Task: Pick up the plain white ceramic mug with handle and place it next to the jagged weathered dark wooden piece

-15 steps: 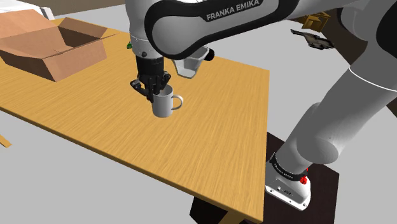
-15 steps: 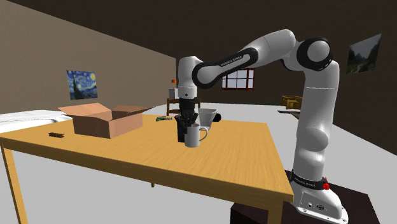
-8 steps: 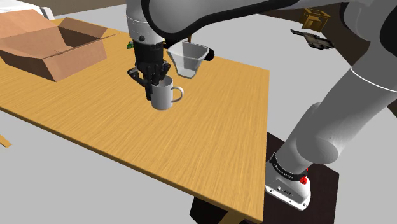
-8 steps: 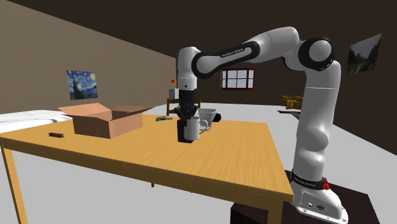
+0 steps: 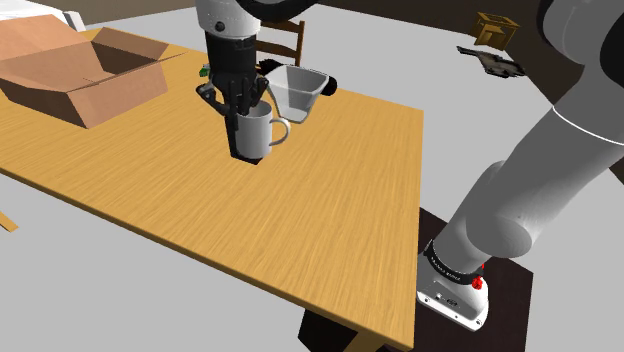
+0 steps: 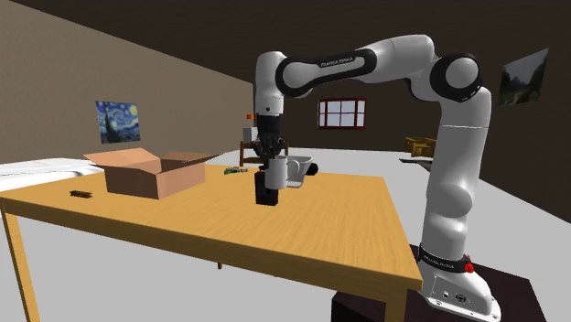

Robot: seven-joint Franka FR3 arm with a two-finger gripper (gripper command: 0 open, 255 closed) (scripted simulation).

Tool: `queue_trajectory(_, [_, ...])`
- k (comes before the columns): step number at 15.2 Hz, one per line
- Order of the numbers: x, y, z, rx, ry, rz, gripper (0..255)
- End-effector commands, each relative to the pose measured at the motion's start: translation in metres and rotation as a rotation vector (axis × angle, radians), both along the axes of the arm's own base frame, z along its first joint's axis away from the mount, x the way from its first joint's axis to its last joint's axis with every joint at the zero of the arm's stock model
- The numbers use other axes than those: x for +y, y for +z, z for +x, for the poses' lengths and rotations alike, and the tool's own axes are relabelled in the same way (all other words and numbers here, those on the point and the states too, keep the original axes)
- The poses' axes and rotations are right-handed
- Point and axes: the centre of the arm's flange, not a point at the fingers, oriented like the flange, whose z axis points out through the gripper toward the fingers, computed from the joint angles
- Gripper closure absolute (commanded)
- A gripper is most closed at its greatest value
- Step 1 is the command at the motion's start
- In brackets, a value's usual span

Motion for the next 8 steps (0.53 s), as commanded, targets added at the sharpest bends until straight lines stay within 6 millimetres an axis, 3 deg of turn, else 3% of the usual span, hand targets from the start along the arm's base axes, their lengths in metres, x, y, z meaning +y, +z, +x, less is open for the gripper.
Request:
queue_trajectory(1, [0.0,0.01,0.0,0.0,0.0,0.0,255])
queue_trajectory(8, [0.0,0.047,0.0,0.0,0.0,0.0,255])
